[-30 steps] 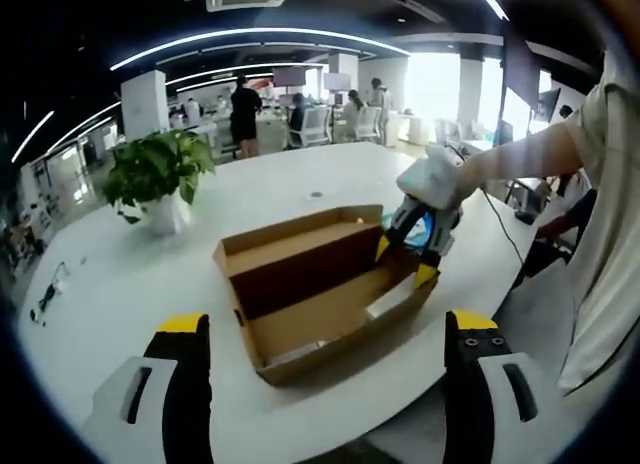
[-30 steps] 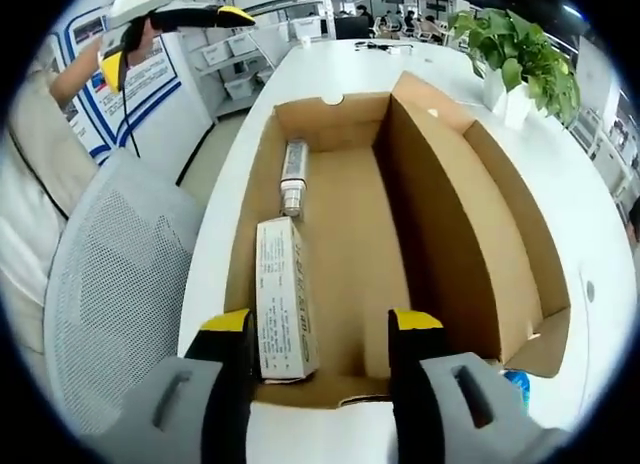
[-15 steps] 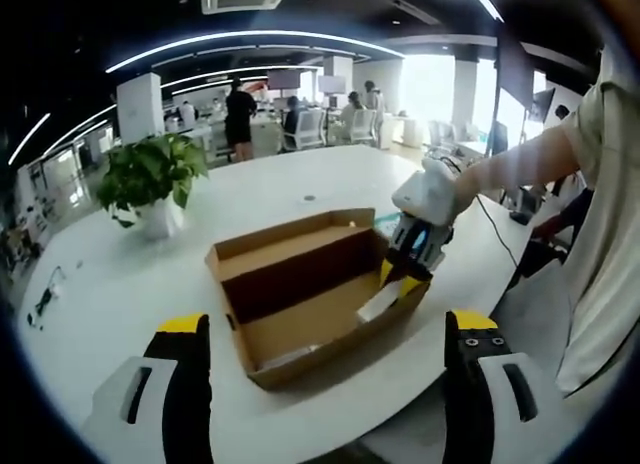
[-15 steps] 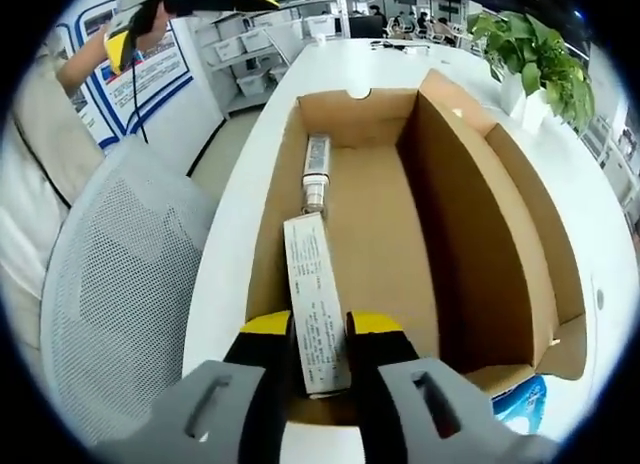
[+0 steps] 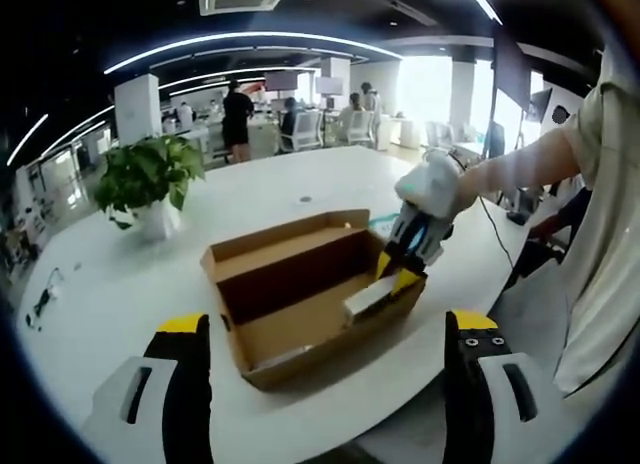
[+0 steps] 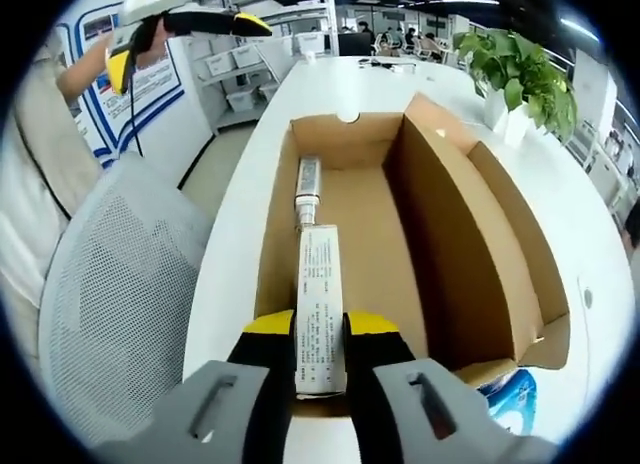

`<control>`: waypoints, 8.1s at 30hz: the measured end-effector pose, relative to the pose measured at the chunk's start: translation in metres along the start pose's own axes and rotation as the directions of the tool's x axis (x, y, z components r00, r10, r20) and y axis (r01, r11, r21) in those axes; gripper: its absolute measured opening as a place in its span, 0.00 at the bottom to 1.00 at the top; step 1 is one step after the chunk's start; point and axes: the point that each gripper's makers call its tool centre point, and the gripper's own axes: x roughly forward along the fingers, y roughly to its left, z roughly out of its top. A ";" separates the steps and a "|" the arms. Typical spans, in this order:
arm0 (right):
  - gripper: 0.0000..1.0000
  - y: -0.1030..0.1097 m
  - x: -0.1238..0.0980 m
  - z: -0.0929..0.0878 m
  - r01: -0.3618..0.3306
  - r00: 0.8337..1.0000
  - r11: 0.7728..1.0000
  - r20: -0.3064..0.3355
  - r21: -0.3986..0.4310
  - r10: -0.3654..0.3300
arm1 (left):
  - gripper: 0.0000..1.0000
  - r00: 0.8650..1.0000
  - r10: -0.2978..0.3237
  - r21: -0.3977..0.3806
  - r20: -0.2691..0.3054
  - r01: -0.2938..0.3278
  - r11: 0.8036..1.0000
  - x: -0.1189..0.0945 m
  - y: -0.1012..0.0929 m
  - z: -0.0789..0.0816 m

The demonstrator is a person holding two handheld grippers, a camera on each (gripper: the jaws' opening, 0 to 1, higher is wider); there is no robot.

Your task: Operate the shoe box by opening the lid, removing the specified soft item, and placing it in the target area until the item is outside and the box remains undamaged.

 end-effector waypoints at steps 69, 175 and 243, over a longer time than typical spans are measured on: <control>0.14 -0.081 -0.200 -0.040 0.262 0.964 0.965 0.058 -0.007 -0.261 | 1.00 0.999 -0.042 0.013 -0.005 0.042 0.999 0.015 -0.030 0.007; 0.16 -0.210 -0.221 -0.261 0.164 0.884 0.976 -0.417 -0.142 -0.209 | 1.00 0.994 0.009 -0.032 -0.107 -0.012 0.999 0.050 -0.006 -0.010; 0.43 -0.114 -0.236 -0.321 0.490 0.858 0.822 -0.329 0.291 -0.395 | 1.00 0.998 -0.022 -0.018 -0.052 0.021 1.000 0.036 -0.023 -0.014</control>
